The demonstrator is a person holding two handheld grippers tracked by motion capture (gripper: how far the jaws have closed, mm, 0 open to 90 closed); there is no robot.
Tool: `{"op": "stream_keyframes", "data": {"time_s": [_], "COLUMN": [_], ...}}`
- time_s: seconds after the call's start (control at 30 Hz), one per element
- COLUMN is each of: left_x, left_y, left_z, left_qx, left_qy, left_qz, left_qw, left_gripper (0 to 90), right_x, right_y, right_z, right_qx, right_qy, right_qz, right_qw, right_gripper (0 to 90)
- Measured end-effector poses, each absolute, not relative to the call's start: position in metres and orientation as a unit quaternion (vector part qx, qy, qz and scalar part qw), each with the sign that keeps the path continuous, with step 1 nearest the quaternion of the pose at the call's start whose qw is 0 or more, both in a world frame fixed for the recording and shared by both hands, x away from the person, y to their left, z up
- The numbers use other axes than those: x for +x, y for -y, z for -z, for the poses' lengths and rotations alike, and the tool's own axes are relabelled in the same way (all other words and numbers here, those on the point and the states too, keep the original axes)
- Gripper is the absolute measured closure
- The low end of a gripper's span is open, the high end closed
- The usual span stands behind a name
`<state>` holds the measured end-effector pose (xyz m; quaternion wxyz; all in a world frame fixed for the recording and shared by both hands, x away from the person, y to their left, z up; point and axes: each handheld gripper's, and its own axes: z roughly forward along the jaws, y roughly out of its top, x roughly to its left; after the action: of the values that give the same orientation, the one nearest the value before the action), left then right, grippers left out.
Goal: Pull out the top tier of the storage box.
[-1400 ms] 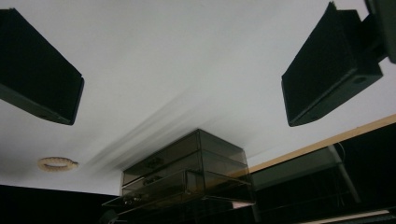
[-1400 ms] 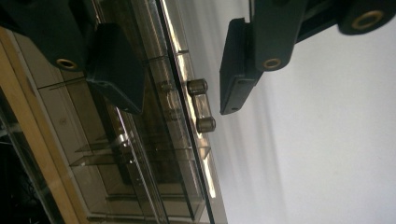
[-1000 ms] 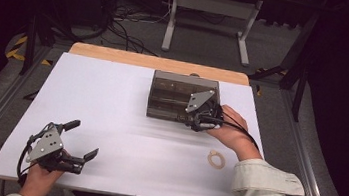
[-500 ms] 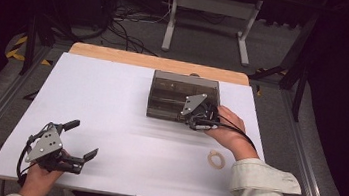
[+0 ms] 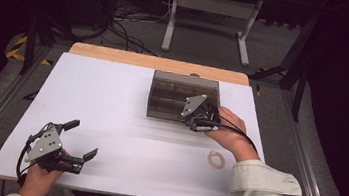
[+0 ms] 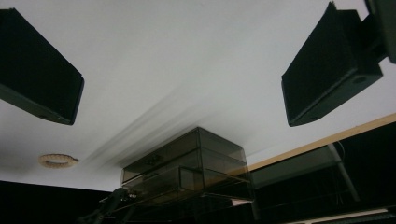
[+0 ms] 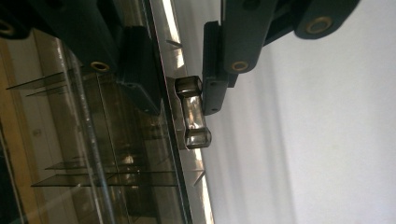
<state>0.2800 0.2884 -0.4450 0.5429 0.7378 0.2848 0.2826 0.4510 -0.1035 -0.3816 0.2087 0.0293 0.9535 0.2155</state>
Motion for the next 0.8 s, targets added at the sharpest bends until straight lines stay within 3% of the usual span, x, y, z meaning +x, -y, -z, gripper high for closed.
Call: {"op": "stream_keyframes", "data": {"time_s": [0.8], "left_x": [0.280], "left_y": [-0.288], "left_z": [0.445], "left_qx": [0.739], "left_qy": [-0.285], "left_qz": [-0.281], "left_qw": [0.542], "left_gripper": [0.2], "right_x": [0.420], "right_y": [0.105], "right_z": [0.382], "right_qx": [0.005], "right_qy": [-0.954], "right_qz": [-0.215], "right_qw": [0.209], "right_gripper": [70.6]}}
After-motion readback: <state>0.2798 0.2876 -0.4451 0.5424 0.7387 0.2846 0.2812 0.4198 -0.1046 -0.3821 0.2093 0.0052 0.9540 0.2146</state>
